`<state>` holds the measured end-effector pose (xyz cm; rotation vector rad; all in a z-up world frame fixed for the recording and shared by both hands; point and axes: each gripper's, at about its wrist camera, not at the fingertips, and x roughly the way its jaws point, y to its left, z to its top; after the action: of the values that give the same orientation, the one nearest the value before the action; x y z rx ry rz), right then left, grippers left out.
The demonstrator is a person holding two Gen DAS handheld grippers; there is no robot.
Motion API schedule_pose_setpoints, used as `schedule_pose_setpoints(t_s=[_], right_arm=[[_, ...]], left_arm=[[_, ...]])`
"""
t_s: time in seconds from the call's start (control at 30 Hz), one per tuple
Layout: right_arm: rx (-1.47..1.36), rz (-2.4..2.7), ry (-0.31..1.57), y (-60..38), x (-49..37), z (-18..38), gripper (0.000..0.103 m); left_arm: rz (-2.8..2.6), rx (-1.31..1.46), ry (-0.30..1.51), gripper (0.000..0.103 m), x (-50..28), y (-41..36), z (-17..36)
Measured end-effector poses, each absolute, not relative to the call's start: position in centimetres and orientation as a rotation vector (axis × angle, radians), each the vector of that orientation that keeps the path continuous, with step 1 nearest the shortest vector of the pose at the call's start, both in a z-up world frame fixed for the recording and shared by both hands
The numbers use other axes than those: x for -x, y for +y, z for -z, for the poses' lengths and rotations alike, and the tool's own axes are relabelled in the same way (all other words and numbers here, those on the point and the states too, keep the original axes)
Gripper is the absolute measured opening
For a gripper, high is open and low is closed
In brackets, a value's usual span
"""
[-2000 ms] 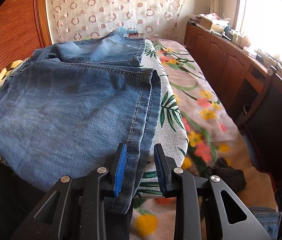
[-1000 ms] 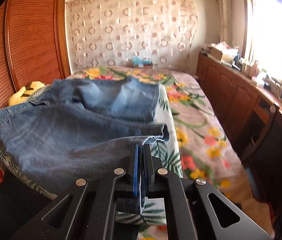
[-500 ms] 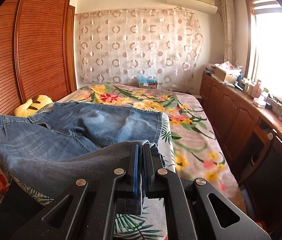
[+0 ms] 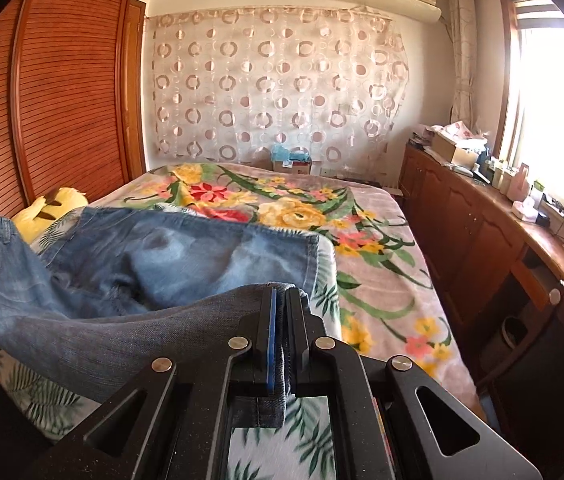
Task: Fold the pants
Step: 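Lift the hem with the right gripper while the left gripper grasps the waistband, then carry the held hem with the right gripper over toward the left gripper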
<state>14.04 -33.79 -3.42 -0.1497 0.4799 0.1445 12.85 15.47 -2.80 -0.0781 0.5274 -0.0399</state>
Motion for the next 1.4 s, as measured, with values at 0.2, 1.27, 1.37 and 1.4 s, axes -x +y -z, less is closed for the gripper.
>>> schedule_pose_setpoints(t_s=[0.2,1.27,1.37,1.4], right_arm=[[0.178,-0.126,0.508,-32.4,-18.1,3.4,0.004],[0.0,-0.3,0.757,-35.7,-22.1,11.7,0.038],[0.04,-0.329,0.762,-35.1,-21.9,11.6,0.005],[0.044,-0.334,0.757,-35.1,-21.7,11.5,0.004]], left_arm=[[0.044,0.055,0.518,0.011,-17.2,14.5,1.6],[0.078,-0.011,0.6,0.011,-21.5,11.0,4.8],[0.078,-0.007,0.6,0.011,-21.7,11.2,4.7],[0.078,-0.008,0.598,0.011,-21.7,11.1,4.6]])
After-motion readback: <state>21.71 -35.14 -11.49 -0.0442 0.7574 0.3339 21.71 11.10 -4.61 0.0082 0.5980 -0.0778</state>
